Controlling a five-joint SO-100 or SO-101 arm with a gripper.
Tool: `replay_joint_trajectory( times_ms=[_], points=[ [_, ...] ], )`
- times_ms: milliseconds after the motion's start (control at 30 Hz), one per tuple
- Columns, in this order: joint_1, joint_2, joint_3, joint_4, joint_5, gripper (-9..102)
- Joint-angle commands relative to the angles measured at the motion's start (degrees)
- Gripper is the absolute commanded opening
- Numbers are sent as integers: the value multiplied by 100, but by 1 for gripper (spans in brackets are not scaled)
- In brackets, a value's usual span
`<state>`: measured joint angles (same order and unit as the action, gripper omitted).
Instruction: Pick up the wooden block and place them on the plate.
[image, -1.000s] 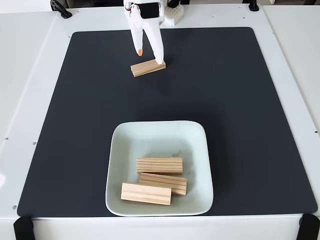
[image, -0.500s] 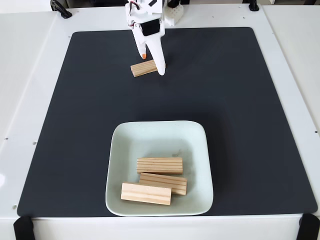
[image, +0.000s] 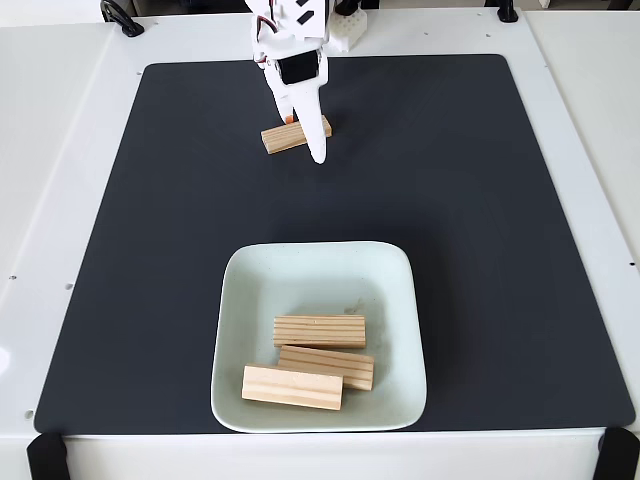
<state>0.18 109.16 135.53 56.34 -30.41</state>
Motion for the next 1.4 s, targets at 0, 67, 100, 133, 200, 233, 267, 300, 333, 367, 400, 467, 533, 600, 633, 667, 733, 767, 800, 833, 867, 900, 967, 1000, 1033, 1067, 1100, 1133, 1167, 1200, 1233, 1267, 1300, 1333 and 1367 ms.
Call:
replay_joint_trajectory(
  times_ms=[0,67,100,133,200,233,267,300,333,367,400,467,533,600,633,667,733,767,800,833,867,900,967,1000,1033,1067,1100,1133,1167,1200,1233,1267,1300,1333,1367],
  points=[
    [-158,-9,-272,-70,35,46],
    [-176,-9,-272,-70,35,46],
    [-176,-9,-272,-70,35,46],
    [-176,-9,-272,-70,35,46],
    [-176,-9,-281,-79,35,46],
    [-176,-9,-290,-114,35,46],
    [-202,-9,-290,-185,35,46],
    [-237,-9,-290,-229,35,46],
    [-246,-9,-290,-264,35,46],
    [-255,-9,-299,-264,35,46],
    [-255,-18,-299,-264,35,46],
    [-255,-18,-246,-255,26,46],
    [-255,-18,-211,-229,26,42],
    [-246,-18,-202,-193,26,37],
    [-237,-18,-193,-185,26,34],
    [-211,-18,-193,-185,35,33],
    [-185,-18,-185,-185,35,30],
    [-185,-18,-185,-185,35,28],
    [-185,-18,-185,-185,35,28],
    [-185,-18,-185,-185,44,27],
    [-185,-18,-167,-185,44,27],
    [-185,-18,-132,-185,44,26],
    [-185,-18,-88,-185,44,24],
    [-185,-18,-88,-185,44,23],
    [-185,-18,-88,-185,44,21],
    [-185,-18,-88,-185,44,18],
    [-185,-18,-88,-185,44,15],
    [-185,-18,-88,-185,44,12],
    [-185,-18,-70,-185,44,9],
    [-202,-18,-44,-185,44,6],
    [-211,-18,-35,-193,44,3],
    [-211,-18,-35,-185,44,0],
    [-211,-18,-35,-185,44,-1],
    [-211,-18,-35,-185,44,0],
    [-211,-18,-35,-185,44,0]
  ],
)
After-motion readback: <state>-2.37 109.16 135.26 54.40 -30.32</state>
